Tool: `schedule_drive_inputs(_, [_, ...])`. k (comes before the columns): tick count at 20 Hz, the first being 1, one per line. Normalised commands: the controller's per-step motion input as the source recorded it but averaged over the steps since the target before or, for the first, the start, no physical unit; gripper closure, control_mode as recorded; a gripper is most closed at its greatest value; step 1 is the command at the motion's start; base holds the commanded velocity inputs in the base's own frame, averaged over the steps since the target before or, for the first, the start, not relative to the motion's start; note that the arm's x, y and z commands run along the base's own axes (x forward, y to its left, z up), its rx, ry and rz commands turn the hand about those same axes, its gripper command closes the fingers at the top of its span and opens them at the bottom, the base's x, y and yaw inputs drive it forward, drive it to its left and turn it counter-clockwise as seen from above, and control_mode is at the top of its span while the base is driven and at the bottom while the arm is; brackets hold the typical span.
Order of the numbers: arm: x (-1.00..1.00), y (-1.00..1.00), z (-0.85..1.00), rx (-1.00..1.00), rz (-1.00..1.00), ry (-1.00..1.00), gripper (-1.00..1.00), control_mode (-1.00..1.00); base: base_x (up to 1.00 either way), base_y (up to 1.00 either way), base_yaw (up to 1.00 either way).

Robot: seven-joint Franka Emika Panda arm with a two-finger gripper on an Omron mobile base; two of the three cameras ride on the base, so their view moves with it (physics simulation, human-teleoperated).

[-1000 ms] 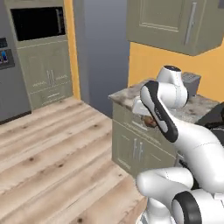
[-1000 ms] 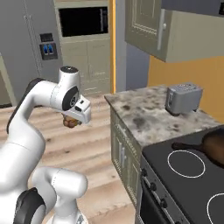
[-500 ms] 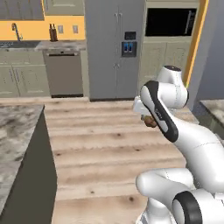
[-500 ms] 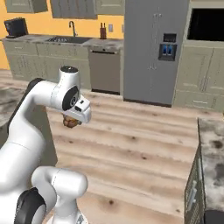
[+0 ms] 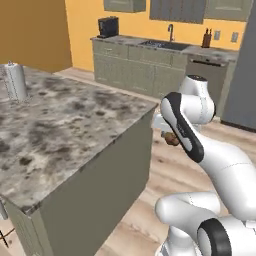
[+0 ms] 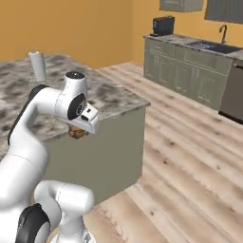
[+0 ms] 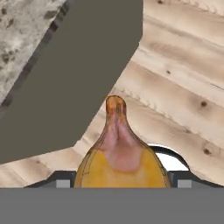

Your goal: Take the chicken drumsticks from the pan and place one on each plate on the dining counter.

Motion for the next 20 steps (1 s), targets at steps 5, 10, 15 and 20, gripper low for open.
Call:
schedule_drive_inputs(5, [0.0, 0.0, 0.0, 0.0, 0.0, 0.0, 1.0, 1.0, 0.2, -0.03, 0.99])
schedule_drive_inputs(10, [0.0, 0.0, 0.0, 0.0, 0.0, 0.0, 1.0, 1.0, 0.42, 0.23, 0.57])
schedule_drive_inputs(15, [0.0, 0.0, 0.0, 0.0, 0.0, 0.0, 1.0, 1.0, 0.11, 0.94, 0.05])
schedule_drive_inputs(20, [0.0, 0.0, 0.0, 0.0, 0.0, 0.0, 1.0, 1.0, 0.13, 1.0, -0.02])
